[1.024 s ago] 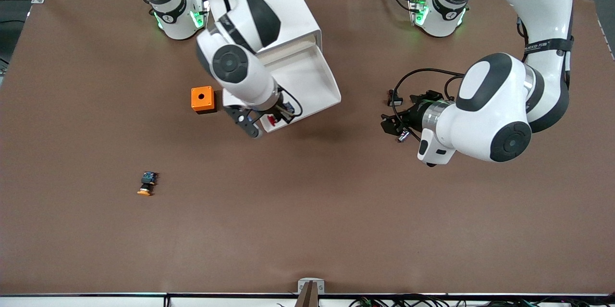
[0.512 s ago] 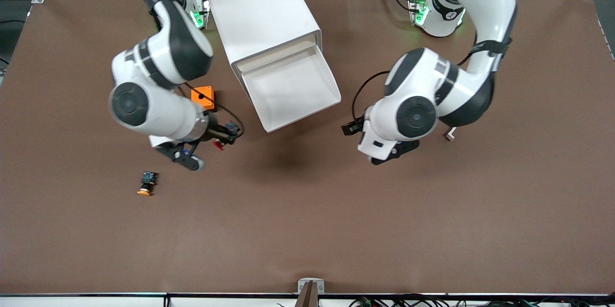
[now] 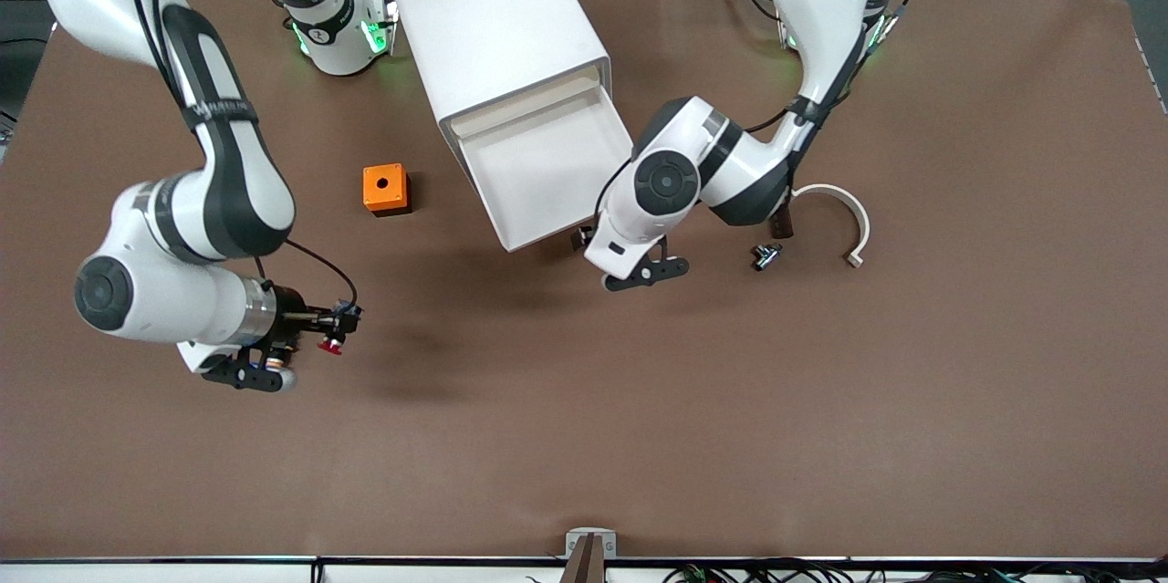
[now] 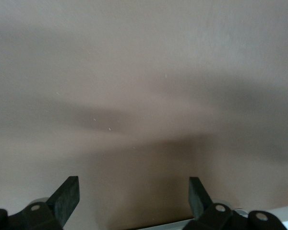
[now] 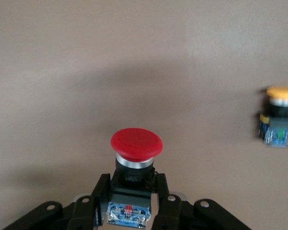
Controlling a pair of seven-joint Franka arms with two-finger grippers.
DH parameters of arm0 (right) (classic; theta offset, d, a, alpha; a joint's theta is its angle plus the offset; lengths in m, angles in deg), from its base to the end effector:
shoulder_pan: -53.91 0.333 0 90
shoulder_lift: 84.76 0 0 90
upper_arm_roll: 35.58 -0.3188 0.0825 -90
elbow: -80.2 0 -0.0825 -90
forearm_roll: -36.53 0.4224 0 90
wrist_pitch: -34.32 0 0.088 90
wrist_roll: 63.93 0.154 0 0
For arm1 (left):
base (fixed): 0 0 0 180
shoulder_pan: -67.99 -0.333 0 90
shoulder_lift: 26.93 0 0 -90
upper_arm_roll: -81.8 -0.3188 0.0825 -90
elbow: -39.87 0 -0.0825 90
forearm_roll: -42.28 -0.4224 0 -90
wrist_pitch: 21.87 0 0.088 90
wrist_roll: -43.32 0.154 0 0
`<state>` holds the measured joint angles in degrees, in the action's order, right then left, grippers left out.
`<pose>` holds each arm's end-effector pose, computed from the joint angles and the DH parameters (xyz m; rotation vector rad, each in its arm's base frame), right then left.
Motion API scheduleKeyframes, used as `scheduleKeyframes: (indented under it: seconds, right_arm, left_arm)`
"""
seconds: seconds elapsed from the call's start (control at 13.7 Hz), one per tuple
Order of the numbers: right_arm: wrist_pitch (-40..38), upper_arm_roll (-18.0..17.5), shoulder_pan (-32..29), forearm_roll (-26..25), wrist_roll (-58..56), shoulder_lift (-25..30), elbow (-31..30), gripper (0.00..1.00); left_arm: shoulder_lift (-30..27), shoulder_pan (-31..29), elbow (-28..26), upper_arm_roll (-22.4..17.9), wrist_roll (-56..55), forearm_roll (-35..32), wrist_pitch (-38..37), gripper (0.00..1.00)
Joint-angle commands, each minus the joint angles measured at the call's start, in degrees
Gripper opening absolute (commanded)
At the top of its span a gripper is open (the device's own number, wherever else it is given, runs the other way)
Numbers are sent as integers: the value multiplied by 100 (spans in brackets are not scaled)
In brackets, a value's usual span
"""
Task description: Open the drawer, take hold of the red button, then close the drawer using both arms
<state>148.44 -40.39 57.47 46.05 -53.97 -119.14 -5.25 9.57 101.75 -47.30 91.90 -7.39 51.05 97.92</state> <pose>0.7196 0.1165 0.2523 -2.9526 0.1709 0.1903 0.5279 -0.5078 0.2234 2.9887 0.3466 -0.3239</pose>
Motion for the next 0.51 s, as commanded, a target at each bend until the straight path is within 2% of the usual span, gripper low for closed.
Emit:
scheduleKeyframes:
  seconds: [0.0, 0.29, 0.44]
  right_arm:
    - [452, -116, -179, -432, -319, -323, 73, 4]
    - [778, -99, -320, -565, -618, -595, 37, 5]
    - [954, -108, -434, -662, -706, -692, -15, 5]
  left_arm:
    - [-143, 200, -300, -17, -385, -78, 133, 100]
    - [-222, 666, -397, -9, -1317, -78, -42, 100]
    - [-222, 781, -397, 140, -1590, -78, -200, 100]
